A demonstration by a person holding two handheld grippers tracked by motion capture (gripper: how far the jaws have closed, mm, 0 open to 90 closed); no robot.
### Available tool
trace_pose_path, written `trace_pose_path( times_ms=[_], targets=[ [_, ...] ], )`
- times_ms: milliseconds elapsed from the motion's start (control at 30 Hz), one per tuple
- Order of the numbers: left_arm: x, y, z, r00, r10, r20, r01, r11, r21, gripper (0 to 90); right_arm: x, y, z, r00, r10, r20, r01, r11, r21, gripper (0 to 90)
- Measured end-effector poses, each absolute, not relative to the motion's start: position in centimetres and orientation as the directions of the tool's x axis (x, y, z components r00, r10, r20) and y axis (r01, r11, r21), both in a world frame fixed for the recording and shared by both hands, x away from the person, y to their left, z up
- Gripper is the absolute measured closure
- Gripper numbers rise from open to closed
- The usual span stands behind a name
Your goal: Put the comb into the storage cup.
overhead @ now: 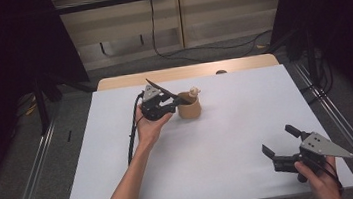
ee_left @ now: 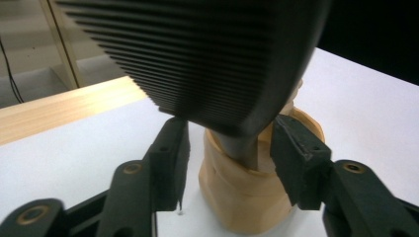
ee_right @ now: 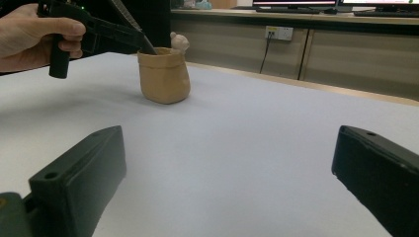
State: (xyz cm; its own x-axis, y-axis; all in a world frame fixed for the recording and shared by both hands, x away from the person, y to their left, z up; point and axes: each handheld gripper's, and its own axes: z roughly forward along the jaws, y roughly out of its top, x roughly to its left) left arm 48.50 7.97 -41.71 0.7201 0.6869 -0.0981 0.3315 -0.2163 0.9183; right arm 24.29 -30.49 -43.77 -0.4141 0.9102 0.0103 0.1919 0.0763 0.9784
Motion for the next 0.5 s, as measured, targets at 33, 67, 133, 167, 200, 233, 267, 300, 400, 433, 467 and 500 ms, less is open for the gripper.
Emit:
trace_pose_path(
  times_ms=[33, 67, 133, 167, 200, 233, 267, 300, 400, 433, 467, 500],
  targets=[
    [48.44, 7.95, -41.7, 0.718, 0.689, -0.099, 0.333, -0.216, 0.918, 43.6, 24.3, -30.49, -43.77, -0.413, 0.911, 0.009, 0.191, 0.077, 0.979, 0.0],
    [48.38, 7.91, -41.74, 0.714, 0.693, -0.101, 0.334, -0.211, 0.919, 40.7, 24.31, -30.47, -43.78, -0.413, 0.911, 0.01, 0.191, 0.076, 0.979, 0.0],
    [48.34, 7.91, -41.82, 0.713, 0.694, -0.101, 0.334, -0.21, 0.919, 35.9, 24.31, -30.46, -43.78, -0.414, 0.91, 0.01, 0.192, 0.077, 0.978, 0.0],
    [48.33, 7.97, -41.88, 0.714, 0.694, -0.097, 0.33, -0.211, 0.92, 33.1, 24.3, -30.46, -43.78, -0.415, 0.91, 0.009, 0.192, 0.078, 0.978, 0.0],
    [48.28, 7.96, -41.96, 0.708, 0.699, -0.103, 0.334, -0.202, 0.921, 31.4, 24.3, -30.46, -43.78, -0.415, 0.91, 0.01, 0.193, 0.077, 0.978, 0.0],
    [48.27, 8.05, -42.01, 0.71, 0.698, -0.099, 0.33, -0.205, 0.921, 29.2, 24.29, -30.46, -43.79, -0.416, 0.909, 0.01, 0.193, 0.078, 0.978, 0.0],
    [48.24, 8.09, -42.08, 0.708, 0.7, -0.096, 0.329, -0.206, 0.922, 27.1, 24.29, -30.46, -43.8, -0.417, 0.909, 0.011, 0.193, 0.077, 0.978, 0.0],
    [48.21, 8.16, -42.15, 0.709, 0.699, -0.098, 0.327, -0.202, 0.923, 25.6, 24.31, -30.48, -43.81, -0.416, 0.909, 0.009, 0.192, 0.078, 0.978, 0.0],
    [48.2, 8.4, -42.23, 0.703, 0.704, -0.098, 0.327, -0.198, 0.924, 19.2, 24.32, -30.45, -43.83, -0.415, 0.91, 0.01, 0.194, 0.078, 0.978, 0.0],
    [48.16, 8.44, -42.21, 0.697, 0.71, -0.105, 0.331, -0.188, 0.924, 16.2, 24.33, -30.45, -43.83, -0.416, 0.909, 0.01, 0.195, 0.079, 0.978, 0.0],
    [48.12, 8.54, -42.15, 0.695, 0.711, -0.106, 0.328, -0.183, 0.927, 13.2, 24.33, -30.44, -43.83, -0.416, 0.909, 0.01, 0.196, 0.079, 0.978, 0.0],
    [48.07, 8.62, -42.11, 0.693, 0.713, -0.105, 0.322, -0.175, 0.931, 11.1, 24.34, -30.43, -43.83, -0.414, 0.91, 0.01, 0.196, 0.079, 0.977, 0.0]
  ],
)
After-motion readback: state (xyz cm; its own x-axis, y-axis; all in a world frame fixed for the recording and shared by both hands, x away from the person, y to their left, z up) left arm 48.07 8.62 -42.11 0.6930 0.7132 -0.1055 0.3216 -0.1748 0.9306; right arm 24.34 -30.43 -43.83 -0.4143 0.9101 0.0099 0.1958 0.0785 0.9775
